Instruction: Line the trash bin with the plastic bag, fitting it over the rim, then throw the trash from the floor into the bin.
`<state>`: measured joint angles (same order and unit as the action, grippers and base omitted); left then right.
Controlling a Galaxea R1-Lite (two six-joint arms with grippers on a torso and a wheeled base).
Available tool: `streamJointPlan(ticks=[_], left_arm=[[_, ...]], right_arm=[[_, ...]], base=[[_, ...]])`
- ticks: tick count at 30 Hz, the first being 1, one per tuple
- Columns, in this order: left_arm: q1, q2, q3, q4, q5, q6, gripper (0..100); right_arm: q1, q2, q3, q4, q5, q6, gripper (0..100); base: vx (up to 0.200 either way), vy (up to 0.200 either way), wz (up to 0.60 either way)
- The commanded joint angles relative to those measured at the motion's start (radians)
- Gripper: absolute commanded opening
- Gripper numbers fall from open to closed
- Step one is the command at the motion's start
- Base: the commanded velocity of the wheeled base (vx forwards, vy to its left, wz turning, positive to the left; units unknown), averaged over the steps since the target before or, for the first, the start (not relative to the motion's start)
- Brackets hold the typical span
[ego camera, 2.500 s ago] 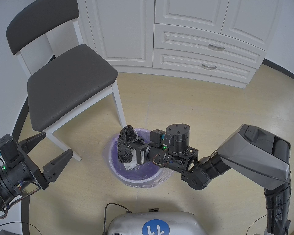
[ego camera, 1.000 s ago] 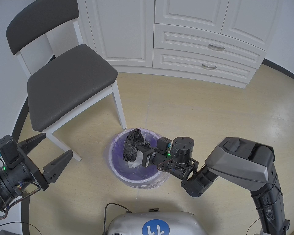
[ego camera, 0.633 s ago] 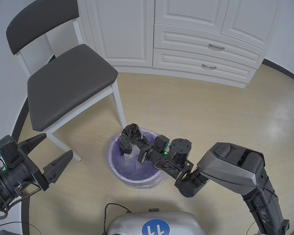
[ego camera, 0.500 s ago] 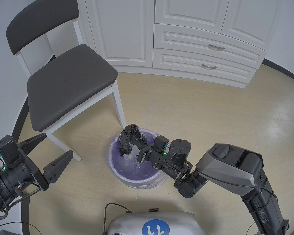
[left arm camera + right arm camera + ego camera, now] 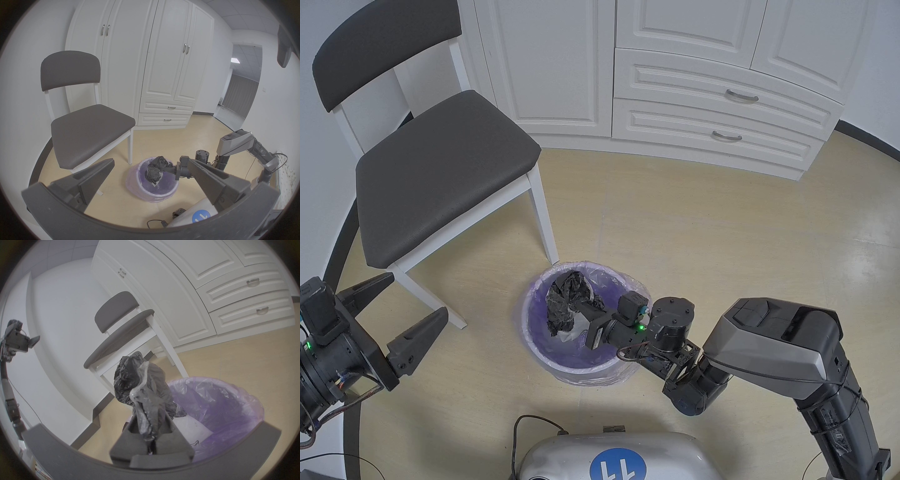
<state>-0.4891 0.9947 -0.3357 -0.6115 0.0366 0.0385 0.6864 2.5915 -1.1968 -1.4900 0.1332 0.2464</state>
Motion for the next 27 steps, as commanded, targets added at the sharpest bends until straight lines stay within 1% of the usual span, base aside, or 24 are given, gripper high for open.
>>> streamJointPlan(ticks=[1,10,19,22,25,26,27], left_arm=[[0.0,-0.002,0.001,-0.001,0.0,0.0,100],[-0.002,-0.002,0.001,-0.001,0.0,0.0,100],[-0.002,-0.001,0.0,-0.001,0.0,0.0,100],[-0.002,-0.002,0.0,-0.001,-0.001,0.0,100],[-0.002,-0.002,0.0,-0.001,-0.001,0.0,100],[-0.002,-0.002,0.0,-0.001,-0.001,0.0,100],[-0.002,-0.002,0.0,-0.001,-0.001,0.0,100]], right_arm=[[0.002,-0.014,0.043,-0.007,0.003,-0.021,0],[-0.01,0.012,0.072,-0.021,0.005,-0.025,0],[-0.021,0.045,0.043,-0.029,0.011,-0.022,0],[-0.014,0.048,0.011,-0.027,0.014,-0.002,0],[-0.007,0.042,0.002,-0.027,0.011,0.039,0],[-0.007,0.042,0.002,-0.027,0.011,0.039,0],[-0.001,0.029,0.01,-0.027,0.009,0.06,0]], base=[[0.0,0.0,0.0],[0.0,0.0,0.0],[0.0,0.0,0.0],[0.0,0.0,0.0],[0.0,0.0,0.0],[0.0,0.0,0.0],[0.0,0.0,0.0]])
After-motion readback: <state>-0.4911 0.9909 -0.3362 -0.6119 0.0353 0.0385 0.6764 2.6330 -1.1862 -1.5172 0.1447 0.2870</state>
